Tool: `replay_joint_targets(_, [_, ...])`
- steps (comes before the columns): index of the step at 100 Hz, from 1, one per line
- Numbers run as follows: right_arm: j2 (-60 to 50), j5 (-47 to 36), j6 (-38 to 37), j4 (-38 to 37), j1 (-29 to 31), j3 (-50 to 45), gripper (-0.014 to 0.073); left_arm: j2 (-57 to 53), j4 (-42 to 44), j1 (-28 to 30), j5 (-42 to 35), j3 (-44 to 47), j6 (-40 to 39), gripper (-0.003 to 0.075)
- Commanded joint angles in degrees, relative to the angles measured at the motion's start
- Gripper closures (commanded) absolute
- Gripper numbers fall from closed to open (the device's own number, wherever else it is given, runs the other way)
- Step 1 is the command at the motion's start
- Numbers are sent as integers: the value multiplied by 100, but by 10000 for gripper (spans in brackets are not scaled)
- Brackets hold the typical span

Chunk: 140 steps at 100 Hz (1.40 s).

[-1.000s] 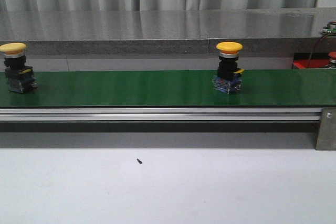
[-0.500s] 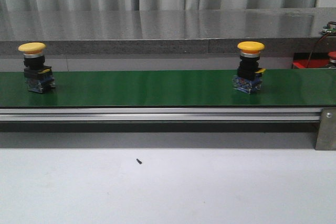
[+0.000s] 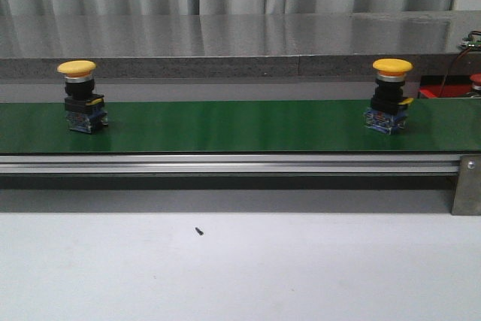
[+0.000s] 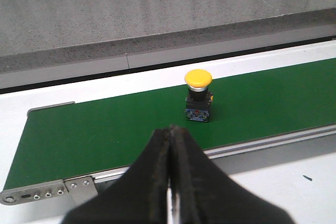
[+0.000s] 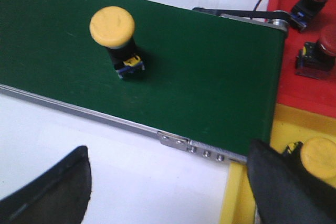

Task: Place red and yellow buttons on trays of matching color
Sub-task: 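Grasp the first yellow button at the belt's far end with the right gripper, then lower the yellow button onto the yellow tray and open the right gripper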

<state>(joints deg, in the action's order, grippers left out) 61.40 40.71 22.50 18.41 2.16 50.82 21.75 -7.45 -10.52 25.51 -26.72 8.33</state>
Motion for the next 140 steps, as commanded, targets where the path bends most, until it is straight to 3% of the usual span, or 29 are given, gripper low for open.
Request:
replay_joint_targets(1, [401, -225, 124, 135, -167, 487, -11, 34, -21, -39, -432, -153, 4, 740])
replay_joint_targets(25, [1583, -248, 246, 128, -577, 1229, -11, 34, -21, -39, -432, -153, 4, 740])
replay_joint_targets(59, [2936, -177, 250, -132, -592, 2111, -1, 34, -21, -39, -432, -153, 4, 740])
replay_joint_targets(66, [3113, -89, 237, -227, -586, 2179, 64, 34, -21, -39, -432, -153, 4, 740])
replay_joint_targets(87, [3269, 132, 181, -312, -567, 2188, 378, 34, -21, -39, -412, -153, 4, 740])
replay_joint_targets(106, [3001, 395, 181, -317, -518, 2188, 402, 34, -21, -39, -412, -153, 4, 740])
replay_joint_targets(122, [2489, 652, 176, -324, -18, 2188, 402, 34, -21, -39, -412, -153, 4, 740])
replay_joint_targets(140, [2115, 1064, 181, -324, 1316, 2168, 402, 34, -21, -39, -412, -153, 4, 740])
